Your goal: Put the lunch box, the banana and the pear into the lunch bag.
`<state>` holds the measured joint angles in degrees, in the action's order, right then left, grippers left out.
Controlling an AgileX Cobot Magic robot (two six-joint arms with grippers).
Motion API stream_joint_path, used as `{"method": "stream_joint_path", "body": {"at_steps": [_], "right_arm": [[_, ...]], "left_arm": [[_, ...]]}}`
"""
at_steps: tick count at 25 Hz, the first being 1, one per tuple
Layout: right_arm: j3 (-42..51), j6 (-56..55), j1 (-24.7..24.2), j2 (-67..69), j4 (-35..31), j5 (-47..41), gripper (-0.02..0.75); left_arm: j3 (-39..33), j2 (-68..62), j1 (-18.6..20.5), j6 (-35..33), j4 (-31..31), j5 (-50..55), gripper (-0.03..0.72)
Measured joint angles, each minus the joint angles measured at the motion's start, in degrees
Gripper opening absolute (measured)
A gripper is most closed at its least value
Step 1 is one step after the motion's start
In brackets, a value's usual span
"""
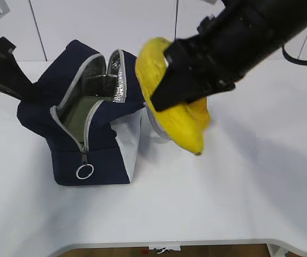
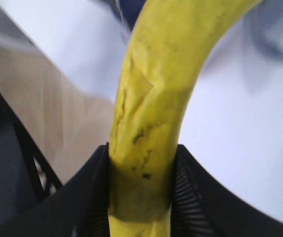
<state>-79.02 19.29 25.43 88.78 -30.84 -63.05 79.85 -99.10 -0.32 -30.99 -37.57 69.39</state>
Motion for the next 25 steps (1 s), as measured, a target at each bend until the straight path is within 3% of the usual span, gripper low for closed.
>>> {"method": "stream_joint_path", "body": {"at_steps": [3,9,18,21,25], "right_arm": [[-1.0,-0.1,0.0,1.5,-7.4,7.0,0.276],[-1.0,1.8,0.0,8.7,-31.9,18.7,0.276],[-1.0,22.1,0.0,20.7,-63.1,23.0,0.276],[-1.2,27.7,0.0,23.5,-68.5,23.0,0.276],[-1.3,31.4,0.0,25.7,-69.2,22.9,0.276]], "left_arm": [[0.0,0.0,0.0,0.0,-0.8,0.0,0.011],[0.0,0.0,0.0,0.0,-1.5,0.0,0.012],[0.0,0.0,0.0,0.0,-1.6,0.0,0.011],[0.0,0.0,0.0,0.0,-1.6,0.0,0.012],[0.0,0.0,0.0,0.0,-1.6,0.0,0.012]]}}
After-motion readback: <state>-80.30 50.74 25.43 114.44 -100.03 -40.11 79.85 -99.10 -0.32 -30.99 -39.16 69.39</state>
